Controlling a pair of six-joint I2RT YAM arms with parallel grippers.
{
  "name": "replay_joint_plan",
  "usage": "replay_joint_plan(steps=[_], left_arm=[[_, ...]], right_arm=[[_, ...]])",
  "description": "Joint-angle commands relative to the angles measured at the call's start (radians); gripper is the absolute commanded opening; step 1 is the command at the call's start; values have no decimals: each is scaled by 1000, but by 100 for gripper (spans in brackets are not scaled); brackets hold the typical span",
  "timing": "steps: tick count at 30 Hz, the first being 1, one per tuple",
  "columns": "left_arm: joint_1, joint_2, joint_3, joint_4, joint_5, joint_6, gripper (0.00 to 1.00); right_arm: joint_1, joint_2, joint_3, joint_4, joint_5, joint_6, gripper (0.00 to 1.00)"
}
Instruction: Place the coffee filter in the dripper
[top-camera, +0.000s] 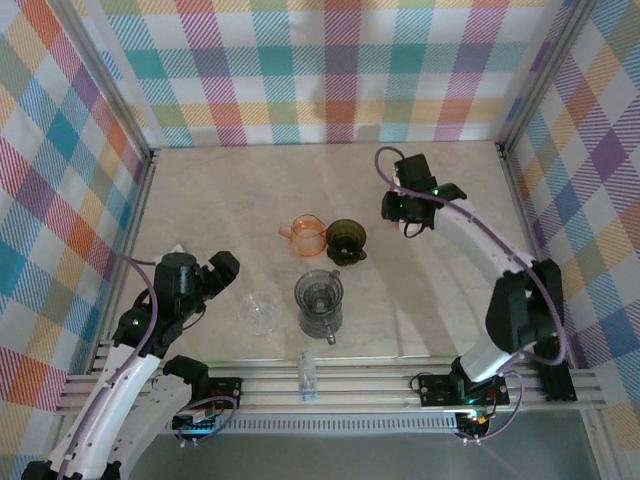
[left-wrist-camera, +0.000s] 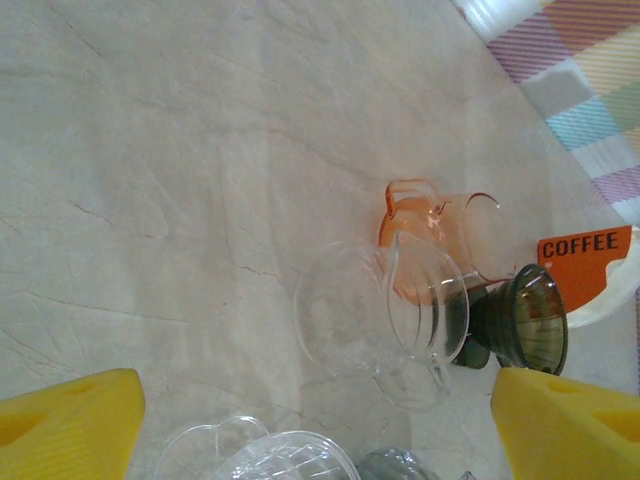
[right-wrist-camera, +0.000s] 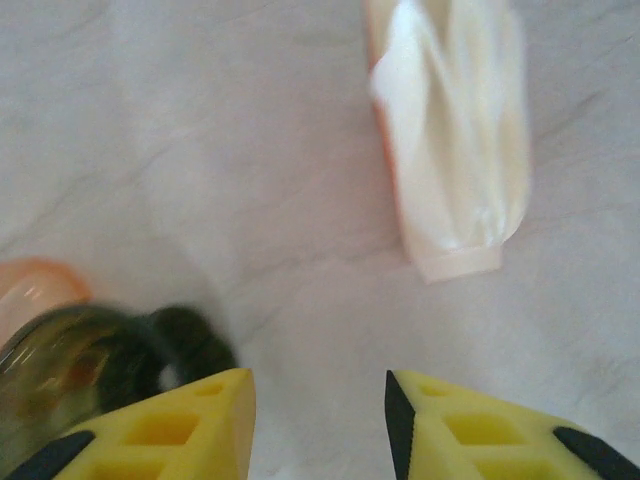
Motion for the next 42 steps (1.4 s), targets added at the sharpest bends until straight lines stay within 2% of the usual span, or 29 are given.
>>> replay_joint_plan(steps=[1,6,19,31,42], left_arm=[[-6,26,20,10,30,31,90],[-6,51,3,36,39,31,100],[-6,84,6,53,37,36,100],[-6,93,0,55,31,40,98],[-6,102,5,66,43,47,98]], right_arm=[[-23,93,97,27,2,-56,37],[-39,222,189,23,48,-67,35],[-43,370,340,-32,157,-102,29],[-42,420,388,-53,170,-133,24],[-42,426,399,-45,195,-152,1]])
